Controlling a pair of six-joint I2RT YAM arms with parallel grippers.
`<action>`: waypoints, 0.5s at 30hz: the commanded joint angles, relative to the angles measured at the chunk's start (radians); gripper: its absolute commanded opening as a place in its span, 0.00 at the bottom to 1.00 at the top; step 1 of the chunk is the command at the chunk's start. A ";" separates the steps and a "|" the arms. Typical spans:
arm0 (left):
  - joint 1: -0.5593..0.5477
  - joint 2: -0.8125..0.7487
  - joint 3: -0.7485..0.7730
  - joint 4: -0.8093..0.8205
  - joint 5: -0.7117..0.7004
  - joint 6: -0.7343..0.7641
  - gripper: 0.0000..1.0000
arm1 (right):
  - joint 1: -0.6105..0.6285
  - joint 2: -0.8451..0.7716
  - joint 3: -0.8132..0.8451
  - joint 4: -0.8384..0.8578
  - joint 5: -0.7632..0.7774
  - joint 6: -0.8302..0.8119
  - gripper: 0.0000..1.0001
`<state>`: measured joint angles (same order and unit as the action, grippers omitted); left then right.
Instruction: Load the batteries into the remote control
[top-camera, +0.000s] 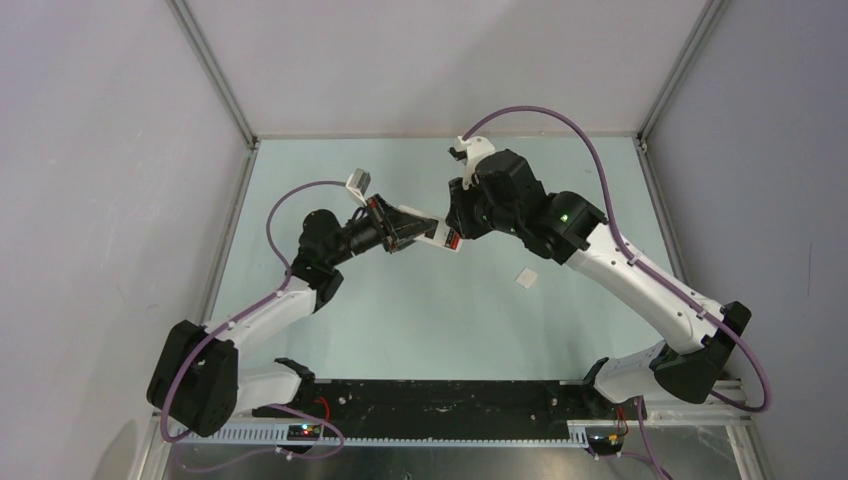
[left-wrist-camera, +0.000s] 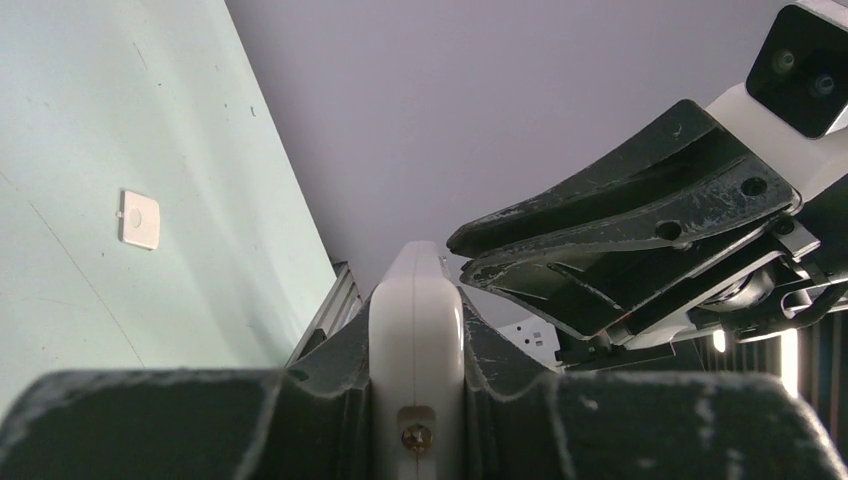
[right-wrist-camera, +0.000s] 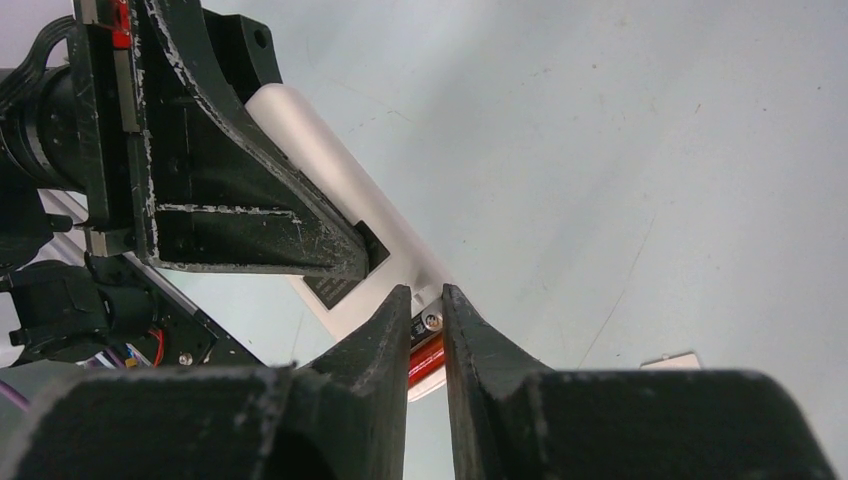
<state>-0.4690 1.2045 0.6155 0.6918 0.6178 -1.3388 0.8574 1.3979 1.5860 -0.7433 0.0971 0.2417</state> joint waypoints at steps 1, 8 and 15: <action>-0.005 -0.004 0.026 0.035 0.020 -0.004 0.00 | -0.010 0.003 -0.002 0.026 -0.020 -0.003 0.22; -0.005 -0.005 0.026 0.035 0.019 -0.007 0.00 | -0.017 0.003 -0.020 0.028 -0.042 0.008 0.20; -0.005 -0.004 0.033 0.035 0.010 -0.014 0.00 | -0.017 -0.004 -0.039 0.026 -0.055 0.016 0.16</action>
<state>-0.4690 1.2049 0.6155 0.6838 0.6292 -1.3392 0.8410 1.3987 1.5593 -0.7353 0.0647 0.2497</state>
